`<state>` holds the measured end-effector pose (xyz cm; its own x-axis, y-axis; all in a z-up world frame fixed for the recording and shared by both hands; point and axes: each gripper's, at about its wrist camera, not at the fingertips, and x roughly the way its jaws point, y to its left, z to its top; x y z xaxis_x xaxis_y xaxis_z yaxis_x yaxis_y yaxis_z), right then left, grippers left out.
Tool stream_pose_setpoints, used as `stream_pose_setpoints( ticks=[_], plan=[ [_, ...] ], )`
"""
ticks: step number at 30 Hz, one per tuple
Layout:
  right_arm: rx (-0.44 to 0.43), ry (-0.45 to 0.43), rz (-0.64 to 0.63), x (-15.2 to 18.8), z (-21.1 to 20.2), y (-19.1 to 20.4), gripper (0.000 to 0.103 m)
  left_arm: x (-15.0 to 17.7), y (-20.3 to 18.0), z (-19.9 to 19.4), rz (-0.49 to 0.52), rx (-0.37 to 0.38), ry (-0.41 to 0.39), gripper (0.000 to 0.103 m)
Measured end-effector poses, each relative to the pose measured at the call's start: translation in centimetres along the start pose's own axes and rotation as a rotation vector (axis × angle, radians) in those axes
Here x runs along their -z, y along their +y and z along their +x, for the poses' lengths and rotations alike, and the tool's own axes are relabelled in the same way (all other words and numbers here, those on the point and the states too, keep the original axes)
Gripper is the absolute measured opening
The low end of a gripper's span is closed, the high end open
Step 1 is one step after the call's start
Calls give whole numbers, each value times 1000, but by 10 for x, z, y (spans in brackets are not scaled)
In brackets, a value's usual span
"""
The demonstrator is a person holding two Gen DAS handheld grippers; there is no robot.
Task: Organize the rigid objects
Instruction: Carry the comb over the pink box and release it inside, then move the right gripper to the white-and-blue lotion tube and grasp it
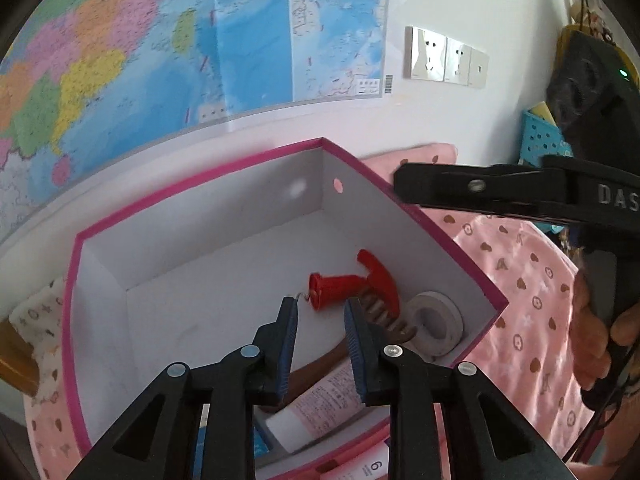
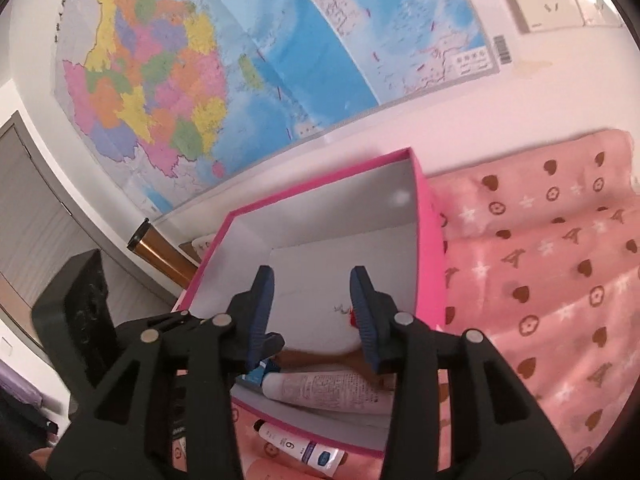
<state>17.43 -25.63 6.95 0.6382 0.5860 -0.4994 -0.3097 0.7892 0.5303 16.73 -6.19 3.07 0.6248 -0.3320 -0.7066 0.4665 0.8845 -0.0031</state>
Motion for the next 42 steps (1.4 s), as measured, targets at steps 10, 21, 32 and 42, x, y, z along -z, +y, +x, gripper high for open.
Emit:
stream_pose_setpoints(
  ticks=[10,21,32,42],
  plan=[
    [-18,-6,-94,22,-30,16,43,18,6,-43,-52,-17,-111,38],
    [-71,55,-175,79,-56,29,45,65,13,-86,-139,2,-170,47],
    [4,298,-129,142,5,8,45,118,19,-51,-239,15,-27,47],
    [29,323,-119,149,19,7,45,131,15,-39,-238,23,19,47]
  ],
)
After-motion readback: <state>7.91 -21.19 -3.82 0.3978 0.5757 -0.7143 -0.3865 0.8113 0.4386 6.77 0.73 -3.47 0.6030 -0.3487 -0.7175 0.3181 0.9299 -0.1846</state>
